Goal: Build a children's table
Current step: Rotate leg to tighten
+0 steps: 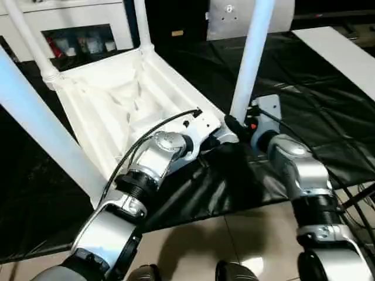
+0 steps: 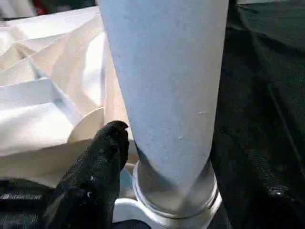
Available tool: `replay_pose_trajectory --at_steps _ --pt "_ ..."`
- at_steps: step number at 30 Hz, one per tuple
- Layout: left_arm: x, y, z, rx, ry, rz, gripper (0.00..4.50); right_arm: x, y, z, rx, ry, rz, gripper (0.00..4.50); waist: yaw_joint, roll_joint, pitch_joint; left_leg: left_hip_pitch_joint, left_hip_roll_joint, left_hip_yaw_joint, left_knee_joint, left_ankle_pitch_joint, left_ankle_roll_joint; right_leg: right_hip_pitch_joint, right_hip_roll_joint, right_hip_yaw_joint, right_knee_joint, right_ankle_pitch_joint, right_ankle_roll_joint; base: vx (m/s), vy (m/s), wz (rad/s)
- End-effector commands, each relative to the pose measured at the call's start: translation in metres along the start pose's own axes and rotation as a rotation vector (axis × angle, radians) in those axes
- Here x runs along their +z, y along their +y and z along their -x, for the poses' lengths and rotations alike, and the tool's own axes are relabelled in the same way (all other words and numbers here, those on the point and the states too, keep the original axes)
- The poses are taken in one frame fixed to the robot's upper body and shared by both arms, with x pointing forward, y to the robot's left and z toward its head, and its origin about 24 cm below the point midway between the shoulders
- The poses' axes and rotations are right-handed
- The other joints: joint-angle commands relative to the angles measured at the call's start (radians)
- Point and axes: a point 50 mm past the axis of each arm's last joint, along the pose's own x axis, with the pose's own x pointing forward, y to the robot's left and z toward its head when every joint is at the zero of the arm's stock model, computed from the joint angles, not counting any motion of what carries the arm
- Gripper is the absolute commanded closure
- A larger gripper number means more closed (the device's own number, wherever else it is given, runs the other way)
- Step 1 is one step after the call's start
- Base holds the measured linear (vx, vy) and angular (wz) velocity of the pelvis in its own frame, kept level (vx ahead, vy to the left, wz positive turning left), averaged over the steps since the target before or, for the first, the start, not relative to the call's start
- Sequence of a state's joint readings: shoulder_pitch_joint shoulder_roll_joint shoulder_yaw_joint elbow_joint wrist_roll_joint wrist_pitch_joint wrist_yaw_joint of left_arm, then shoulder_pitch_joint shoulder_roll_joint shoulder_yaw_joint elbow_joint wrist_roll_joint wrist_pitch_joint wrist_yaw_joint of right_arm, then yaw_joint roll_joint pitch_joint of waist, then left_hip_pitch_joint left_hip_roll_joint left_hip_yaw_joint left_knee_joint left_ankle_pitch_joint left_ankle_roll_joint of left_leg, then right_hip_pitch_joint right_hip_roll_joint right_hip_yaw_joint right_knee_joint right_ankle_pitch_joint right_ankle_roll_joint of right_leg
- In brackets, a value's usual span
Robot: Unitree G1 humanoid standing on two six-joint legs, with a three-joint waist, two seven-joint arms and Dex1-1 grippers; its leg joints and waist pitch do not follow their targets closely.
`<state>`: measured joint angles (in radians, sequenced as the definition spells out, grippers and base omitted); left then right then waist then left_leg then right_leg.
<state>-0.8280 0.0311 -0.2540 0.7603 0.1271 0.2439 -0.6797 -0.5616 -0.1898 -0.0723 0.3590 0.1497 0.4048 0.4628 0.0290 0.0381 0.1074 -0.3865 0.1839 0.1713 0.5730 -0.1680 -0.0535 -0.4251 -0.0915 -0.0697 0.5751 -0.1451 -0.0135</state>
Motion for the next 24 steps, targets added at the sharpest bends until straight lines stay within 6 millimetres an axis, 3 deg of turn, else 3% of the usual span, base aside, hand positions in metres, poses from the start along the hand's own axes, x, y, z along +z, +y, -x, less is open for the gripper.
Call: replay_pose_trajectory --at_steps 1,7,9,12,16,24 --pt "0.008 -0.006 0.0 -0.054 -0.045 -0.055 4.5 -0.01 0.011 0.001 0.129 0.019 -0.019 1.23 0.009 -0.012 -0.077 0.007 0.029 -0.003 -0.055 -0.138 0.138 0.069 -0.05 0.035 -0.06 -0.153 -0.261 0.0 0.0 0.0" --pt "-0.004 0.002 0.011 -0.091 -0.032 -0.08 4.5 -0.01 -0.008 0.026 0.26 0.034 0.072 0.86 0.02 -0.013 -0.07 0.009 0.033 -0.002 -0.059 -0.185 0.136 0.066 -0.048 0.035 -0.065 -0.205 -0.257 0.0 0.0 0.0" --pt "-0.007 0.003 0.014 -0.126 -0.028 -0.112 4.5 -0.009 -0.012 0.032 0.291 0.035 0.086 0.5 0.022 -0.015 -0.067 0.01 0.032 -0.004 -0.061 -0.207 0.121 0.065 -0.05 0.035 -0.071 -0.258 -0.242 0.0 0.0 0.0" --pt "-0.018 0.004 0.023 -0.211 0.021 -0.185 4.5 -0.008 -0.019 0.045 0.381 0.059 0.144 0.45 0.025 -0.016 -0.068 0.01 0.034 -0.005 -0.062 -0.212 0.117 0.064 -0.051 0.036 -0.073 -0.285 -0.228 0.0 0.0 0.0" --pt "-0.027 0.003 0.031 -0.303 0.062 -0.245 4.5 -0.008 -0.023 0.056 0.46 0.077 0.154 0.04 0.032 -0.014 -0.07 0.01 0.037 -0.003 -0.06 -0.189 0.126 0.064 -0.051 0.037 -0.067 -0.245 -0.242 0.0 0.0 0.0" --pt "-0.036 -0.007 0.047 -0.521 0.063 -0.354 4.5 -0.008 -0.026 0.072 0.601 0.107 0.259 0.02 0.052 -0.014 -0.072 0.013 0.044 0.0 -0.059 -0.181 0.129 0.06 -0.054 0.039 -0.059 -0.218 -0.262 0.0 0.0 0.0"
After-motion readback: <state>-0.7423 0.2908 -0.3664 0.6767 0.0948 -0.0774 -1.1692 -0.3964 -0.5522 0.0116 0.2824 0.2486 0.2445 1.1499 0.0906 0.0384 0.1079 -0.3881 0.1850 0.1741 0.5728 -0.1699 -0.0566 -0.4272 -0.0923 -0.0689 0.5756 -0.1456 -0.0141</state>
